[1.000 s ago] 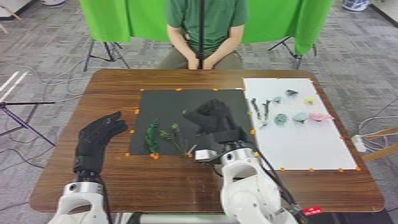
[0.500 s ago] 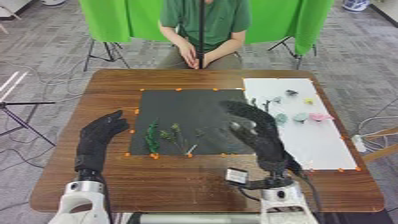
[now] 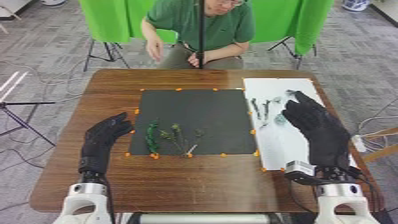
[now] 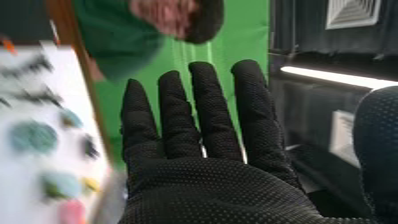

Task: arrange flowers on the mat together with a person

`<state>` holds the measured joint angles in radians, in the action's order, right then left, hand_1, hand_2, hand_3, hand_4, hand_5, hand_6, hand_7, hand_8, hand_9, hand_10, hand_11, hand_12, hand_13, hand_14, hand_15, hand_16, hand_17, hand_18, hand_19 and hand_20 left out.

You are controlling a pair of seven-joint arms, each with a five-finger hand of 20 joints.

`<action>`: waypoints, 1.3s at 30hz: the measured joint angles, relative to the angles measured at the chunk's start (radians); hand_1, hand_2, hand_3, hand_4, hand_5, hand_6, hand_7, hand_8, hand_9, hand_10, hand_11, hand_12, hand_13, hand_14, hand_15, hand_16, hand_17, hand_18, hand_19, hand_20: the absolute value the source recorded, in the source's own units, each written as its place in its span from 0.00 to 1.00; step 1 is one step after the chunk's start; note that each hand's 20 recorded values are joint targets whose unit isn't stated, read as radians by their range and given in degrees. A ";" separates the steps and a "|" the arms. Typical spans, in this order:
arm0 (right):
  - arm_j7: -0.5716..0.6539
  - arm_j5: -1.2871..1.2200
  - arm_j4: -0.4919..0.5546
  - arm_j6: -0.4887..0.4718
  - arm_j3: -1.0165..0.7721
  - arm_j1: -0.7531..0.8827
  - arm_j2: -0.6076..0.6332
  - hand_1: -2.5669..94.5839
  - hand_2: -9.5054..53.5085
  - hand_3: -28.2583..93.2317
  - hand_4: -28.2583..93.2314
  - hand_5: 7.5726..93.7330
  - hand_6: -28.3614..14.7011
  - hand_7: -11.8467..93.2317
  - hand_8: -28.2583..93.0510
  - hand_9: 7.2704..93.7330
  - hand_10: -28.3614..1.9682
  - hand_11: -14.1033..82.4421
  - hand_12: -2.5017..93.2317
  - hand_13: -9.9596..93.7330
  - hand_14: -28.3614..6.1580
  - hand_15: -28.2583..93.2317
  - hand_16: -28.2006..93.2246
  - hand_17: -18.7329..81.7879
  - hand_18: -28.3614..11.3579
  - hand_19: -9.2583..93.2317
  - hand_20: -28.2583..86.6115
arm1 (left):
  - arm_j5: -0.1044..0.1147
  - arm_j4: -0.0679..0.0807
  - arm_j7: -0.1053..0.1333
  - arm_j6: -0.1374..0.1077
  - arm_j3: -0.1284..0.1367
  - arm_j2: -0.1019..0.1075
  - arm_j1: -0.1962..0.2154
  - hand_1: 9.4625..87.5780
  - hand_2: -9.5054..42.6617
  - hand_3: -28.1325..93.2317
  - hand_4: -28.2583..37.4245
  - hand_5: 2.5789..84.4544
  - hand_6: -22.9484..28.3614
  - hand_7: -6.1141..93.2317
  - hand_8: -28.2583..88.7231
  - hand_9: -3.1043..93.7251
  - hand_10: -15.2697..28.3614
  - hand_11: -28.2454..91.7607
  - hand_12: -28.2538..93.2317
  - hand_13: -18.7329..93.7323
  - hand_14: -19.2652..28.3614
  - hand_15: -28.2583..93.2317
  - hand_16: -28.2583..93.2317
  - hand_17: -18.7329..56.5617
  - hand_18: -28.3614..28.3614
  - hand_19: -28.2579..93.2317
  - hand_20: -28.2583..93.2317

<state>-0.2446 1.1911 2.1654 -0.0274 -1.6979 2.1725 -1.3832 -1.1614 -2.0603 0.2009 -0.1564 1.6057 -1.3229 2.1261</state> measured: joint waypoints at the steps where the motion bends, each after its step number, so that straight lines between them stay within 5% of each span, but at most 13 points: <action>1: 0.002 -0.048 -0.008 -0.008 -0.002 -0.005 -0.002 0.08 0.24 0.89 0.09 0.43 0.67 0.20 0.17 0.45 0.46 0.20 0.19 0.41 0.44 0.30 0.41 0.38 0.34 0.15 0.50 | 0.000 0.000 0.001 0.000 -0.001 -0.001 0.000 0.29 0.18 0.76 0.18 0.61 0.54 0.25 0.18 0.57 0.68 0.44 0.35 0.54 0.82 0.49 0.22 0.38 0.79 0.42 0.41; 22: 0.000 -0.095 -0.034 0.018 -0.014 -0.041 -0.016 0.09 0.24 0.88 0.10 0.49 0.65 0.22 0.17 0.48 0.44 0.21 0.19 0.44 0.41 0.32 0.41 0.39 0.33 0.16 0.51 | -0.011 0.009 0.022 0.013 -0.006 -0.003 -0.005 0.30 0.18 0.75 0.18 0.61 0.53 0.25 0.18 0.57 0.68 0.44 0.35 0.54 0.82 0.49 0.22 0.38 0.78 0.42 0.42; 39: 0.008 -0.081 -0.030 0.024 -0.018 -0.036 -0.021 0.14 0.14 0.88 0.10 0.51 0.65 0.23 0.17 0.49 0.45 0.21 0.20 0.45 0.44 0.32 0.41 0.39 0.34 0.16 0.51 | -0.008 0.008 0.022 0.012 -0.001 -0.004 0.001 0.30 0.18 0.76 0.18 0.61 0.53 0.25 0.18 0.57 0.68 0.44 0.35 0.54 0.82 0.49 0.22 0.38 0.78 0.42 0.42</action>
<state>-0.2366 1.1102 2.1356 -0.0033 -1.7164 2.1368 -1.4038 -1.1690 -2.0527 0.2231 -0.1443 1.6051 -1.3272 2.1270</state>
